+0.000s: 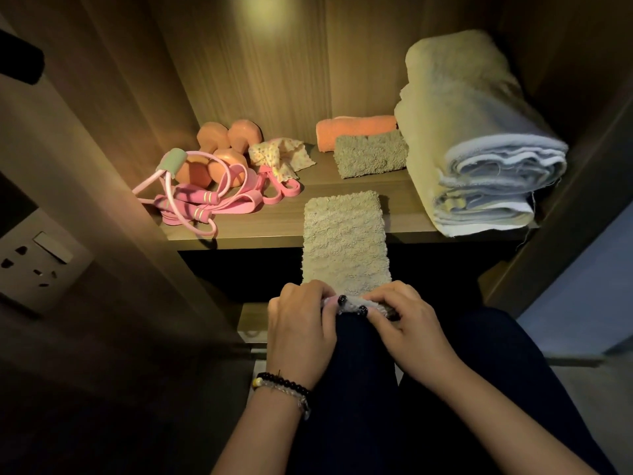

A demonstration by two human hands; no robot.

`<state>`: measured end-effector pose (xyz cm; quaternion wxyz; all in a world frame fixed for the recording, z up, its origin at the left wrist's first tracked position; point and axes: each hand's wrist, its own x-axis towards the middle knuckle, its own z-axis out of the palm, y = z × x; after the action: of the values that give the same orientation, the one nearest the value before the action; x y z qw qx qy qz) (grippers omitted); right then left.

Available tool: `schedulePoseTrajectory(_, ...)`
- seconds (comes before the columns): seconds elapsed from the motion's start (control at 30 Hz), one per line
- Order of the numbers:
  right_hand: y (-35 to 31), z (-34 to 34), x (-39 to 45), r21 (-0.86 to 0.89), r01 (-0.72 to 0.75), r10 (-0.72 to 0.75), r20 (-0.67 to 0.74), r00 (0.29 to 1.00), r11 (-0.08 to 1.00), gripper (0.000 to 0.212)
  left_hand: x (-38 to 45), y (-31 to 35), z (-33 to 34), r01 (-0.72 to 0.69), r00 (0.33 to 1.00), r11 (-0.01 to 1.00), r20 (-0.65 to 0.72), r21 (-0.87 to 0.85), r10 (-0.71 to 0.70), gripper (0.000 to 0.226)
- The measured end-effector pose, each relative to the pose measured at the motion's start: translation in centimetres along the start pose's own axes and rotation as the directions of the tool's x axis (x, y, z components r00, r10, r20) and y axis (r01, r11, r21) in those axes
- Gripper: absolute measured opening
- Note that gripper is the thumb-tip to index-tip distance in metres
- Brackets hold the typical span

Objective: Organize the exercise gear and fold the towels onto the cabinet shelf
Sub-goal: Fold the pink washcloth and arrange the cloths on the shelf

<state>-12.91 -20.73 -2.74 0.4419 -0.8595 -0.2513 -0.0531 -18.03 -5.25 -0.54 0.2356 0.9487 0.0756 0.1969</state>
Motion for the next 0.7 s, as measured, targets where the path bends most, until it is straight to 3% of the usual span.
schedulePoseTrajectory(0.27,-0.5,0.3,-0.7,0.003,-0.038,0.038,0.089,0.995,0.999,0.012,-0.7,-0.5,0.5,0.094,0.995,0.989,0.042,-0.112,-0.09,0.014)
schedulePoseTrajectory(0.43,-0.7,0.7,-0.3,0.069,-0.153,0.152,0.024,0.988,0.986,0.014,0.5,-0.8,0.8,0.244,0.968,0.964,0.09,-0.106,-0.235,0.014)
schedulePoseTrajectory(0.53,-0.8,0.7,0.7,0.106,-0.259,0.261,-0.003,0.965,0.96,0.029,1.4,-1.0,0.9,0.327,0.944,0.94,0.085,-0.101,-0.319,0.016)
schedulePoseTrajectory(0.7,-1.0,1.3,2.1,-0.056,-0.33,0.326,-0.065,0.943,0.942,0.049,1.5,-1.0,0.9,0.44,0.897,0.897,0.046,-0.034,-0.439,0.022)
